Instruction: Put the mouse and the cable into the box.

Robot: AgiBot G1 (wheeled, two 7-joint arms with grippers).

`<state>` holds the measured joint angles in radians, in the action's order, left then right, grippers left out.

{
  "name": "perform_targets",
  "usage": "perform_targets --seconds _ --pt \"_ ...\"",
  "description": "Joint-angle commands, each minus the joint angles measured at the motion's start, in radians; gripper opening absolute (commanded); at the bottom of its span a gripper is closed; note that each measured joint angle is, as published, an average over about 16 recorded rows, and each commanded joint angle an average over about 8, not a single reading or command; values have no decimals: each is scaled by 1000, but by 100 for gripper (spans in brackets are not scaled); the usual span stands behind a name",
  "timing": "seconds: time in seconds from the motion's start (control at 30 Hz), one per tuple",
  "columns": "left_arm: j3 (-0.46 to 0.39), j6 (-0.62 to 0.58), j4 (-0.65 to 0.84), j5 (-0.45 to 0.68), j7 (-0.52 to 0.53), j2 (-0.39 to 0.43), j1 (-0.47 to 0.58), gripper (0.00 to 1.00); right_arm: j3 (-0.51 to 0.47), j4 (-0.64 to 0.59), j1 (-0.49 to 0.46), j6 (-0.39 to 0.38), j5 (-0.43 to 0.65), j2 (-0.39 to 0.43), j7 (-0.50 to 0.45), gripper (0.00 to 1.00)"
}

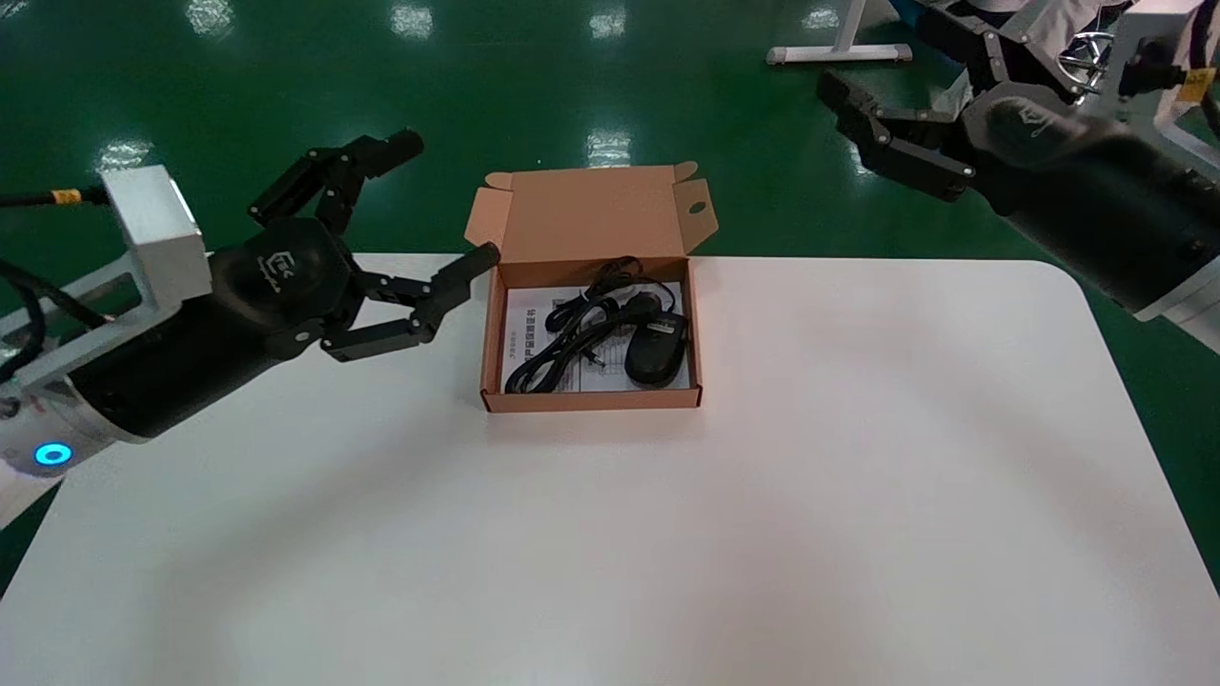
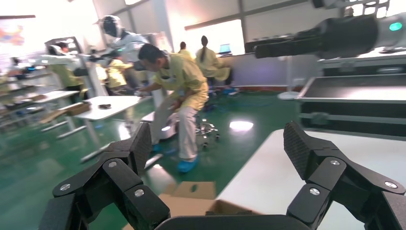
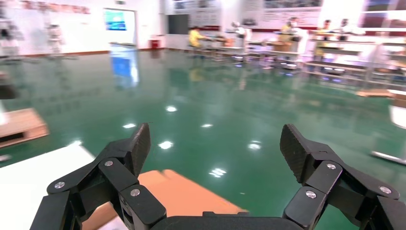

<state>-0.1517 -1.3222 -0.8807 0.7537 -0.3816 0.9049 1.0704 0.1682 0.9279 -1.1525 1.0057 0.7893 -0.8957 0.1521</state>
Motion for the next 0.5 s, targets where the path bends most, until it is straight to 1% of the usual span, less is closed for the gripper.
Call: perform_targets --seconds 0.03,0.5 --pt "-11 -14 -33 -2 47 -24 0 100 8 26 6 36 -4 21 -25 100" --pt "-84 -114 -264 -15 373 -192 3 100 65 207 45 285 -34 165 -198 100"
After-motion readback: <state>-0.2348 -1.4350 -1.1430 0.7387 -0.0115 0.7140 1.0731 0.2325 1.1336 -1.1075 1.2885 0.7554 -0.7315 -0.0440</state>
